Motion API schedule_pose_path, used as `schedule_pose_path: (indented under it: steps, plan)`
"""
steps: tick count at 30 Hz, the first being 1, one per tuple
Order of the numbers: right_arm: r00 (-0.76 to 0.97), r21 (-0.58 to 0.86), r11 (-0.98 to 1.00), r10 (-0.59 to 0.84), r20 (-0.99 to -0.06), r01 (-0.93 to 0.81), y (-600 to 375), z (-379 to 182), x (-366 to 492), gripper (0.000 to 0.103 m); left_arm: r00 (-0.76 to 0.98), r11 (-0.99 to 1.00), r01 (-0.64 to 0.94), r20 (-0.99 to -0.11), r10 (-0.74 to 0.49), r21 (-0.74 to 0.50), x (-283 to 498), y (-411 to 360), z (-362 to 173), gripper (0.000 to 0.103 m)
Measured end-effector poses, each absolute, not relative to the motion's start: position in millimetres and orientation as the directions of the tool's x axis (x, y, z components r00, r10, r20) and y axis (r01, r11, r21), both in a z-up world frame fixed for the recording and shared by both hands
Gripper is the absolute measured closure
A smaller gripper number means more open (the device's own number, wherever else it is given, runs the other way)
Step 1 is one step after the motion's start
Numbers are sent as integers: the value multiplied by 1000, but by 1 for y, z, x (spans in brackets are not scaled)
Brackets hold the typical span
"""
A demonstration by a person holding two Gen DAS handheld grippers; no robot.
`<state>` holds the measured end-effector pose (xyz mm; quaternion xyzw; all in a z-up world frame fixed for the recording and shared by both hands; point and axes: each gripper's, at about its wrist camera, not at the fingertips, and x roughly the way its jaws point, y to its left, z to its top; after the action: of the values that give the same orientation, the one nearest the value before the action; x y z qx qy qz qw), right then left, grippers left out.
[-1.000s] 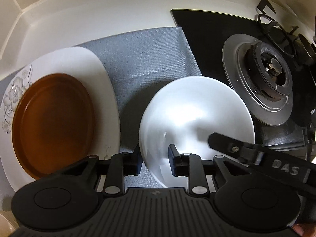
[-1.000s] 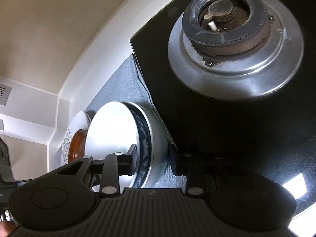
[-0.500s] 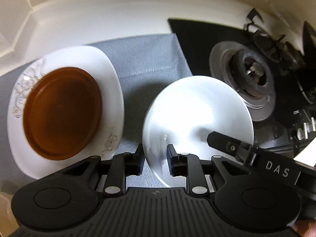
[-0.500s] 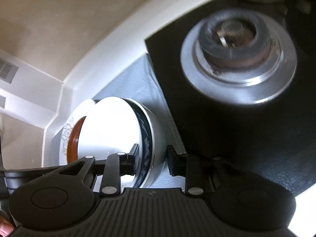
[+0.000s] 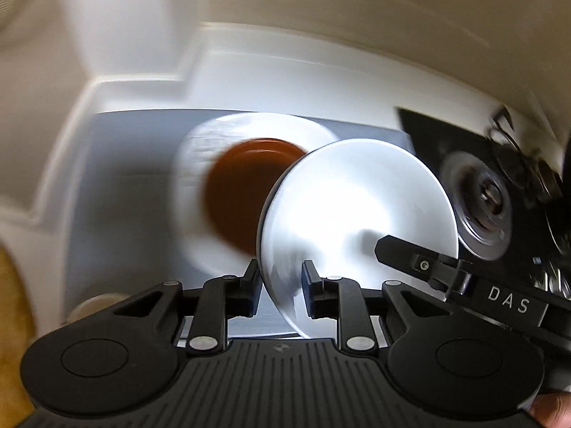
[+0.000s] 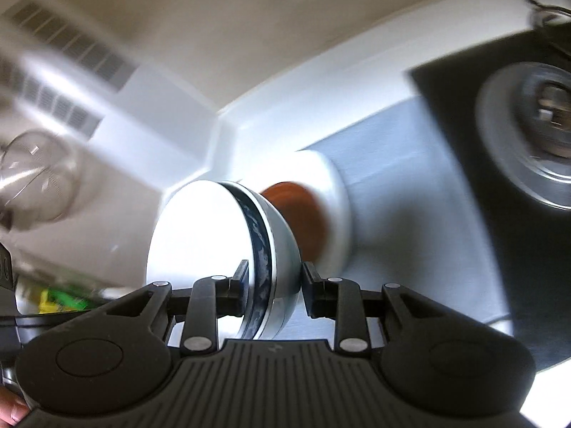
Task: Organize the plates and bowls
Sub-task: 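Lift the nested bowls with both grippers toward the plate stack, then carry the nested bowls with both grippers beside the brown-topped plate stack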
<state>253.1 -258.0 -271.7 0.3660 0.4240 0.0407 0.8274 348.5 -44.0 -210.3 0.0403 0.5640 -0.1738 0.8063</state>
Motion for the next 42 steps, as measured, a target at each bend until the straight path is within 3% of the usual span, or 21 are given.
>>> schedule_pose_path:
  steps: [9,16,20,29,42]
  plan:
    - [573,672,739,530,-626,51,-160,-241,282,71,378,981,147,-909,-174,-126,335,69,-173,78]
    - [457,654,753,608,-649,-73,-101,-240,283,71,333,977,-24,-923,-191,-211,323,145,-172,78]
    - [396,655,753,621,-676,-64,-81,-258,280,72,296,982,-72,-944,-148,-177,315,158,-192,78]
    - [307,583,811,567,-764,-49,-65,-302,286,72,155,969,-145,-972,-178,-200,319,169,-255,78]
    - [241,539,841,535,-810,-54,-68,-319,290,67,169,960,-139,-961,-220,-244,321,171,-268,79]
